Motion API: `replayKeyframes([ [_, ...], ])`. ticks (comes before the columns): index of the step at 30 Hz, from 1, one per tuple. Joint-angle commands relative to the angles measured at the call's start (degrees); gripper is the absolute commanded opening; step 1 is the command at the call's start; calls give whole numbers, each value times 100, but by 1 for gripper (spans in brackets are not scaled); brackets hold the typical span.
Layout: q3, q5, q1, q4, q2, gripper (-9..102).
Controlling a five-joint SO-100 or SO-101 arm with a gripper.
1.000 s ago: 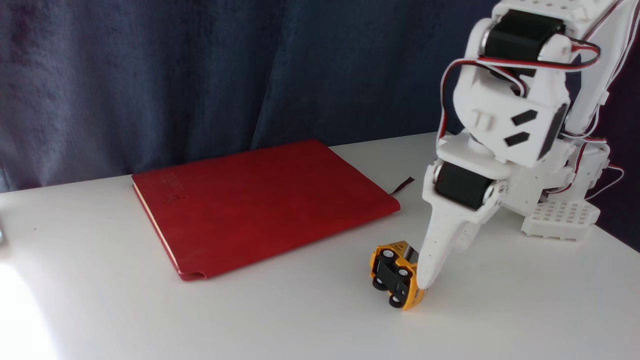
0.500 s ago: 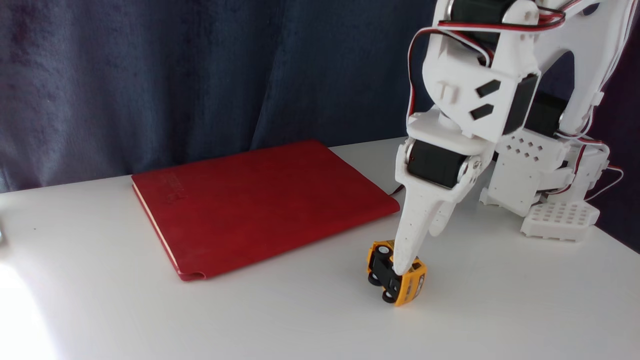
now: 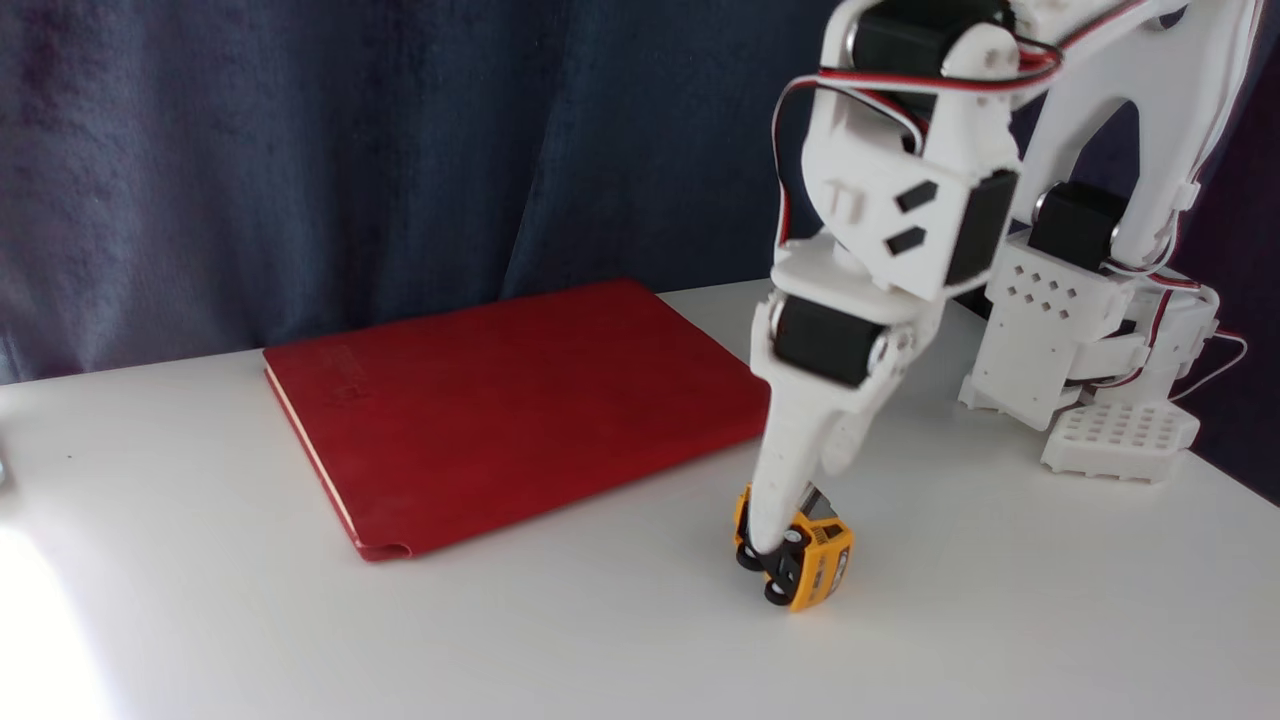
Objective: Grasp a toy truck onto the red notebook.
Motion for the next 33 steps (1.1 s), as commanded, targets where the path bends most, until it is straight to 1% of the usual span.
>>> replayKeyframes([
  [1, 53, -105, 202, -26, 18, 28],
  [6, 466, -132, 325, -325, 53, 28],
  [10, 747, -62, 220, -554, 62, 28],
  [23, 729, -9, -26, -510, 97, 27],
  [25, 782, -9, -53, -545, 97, 25],
  [33, 914, 70, -97, -642, 79, 8],
])
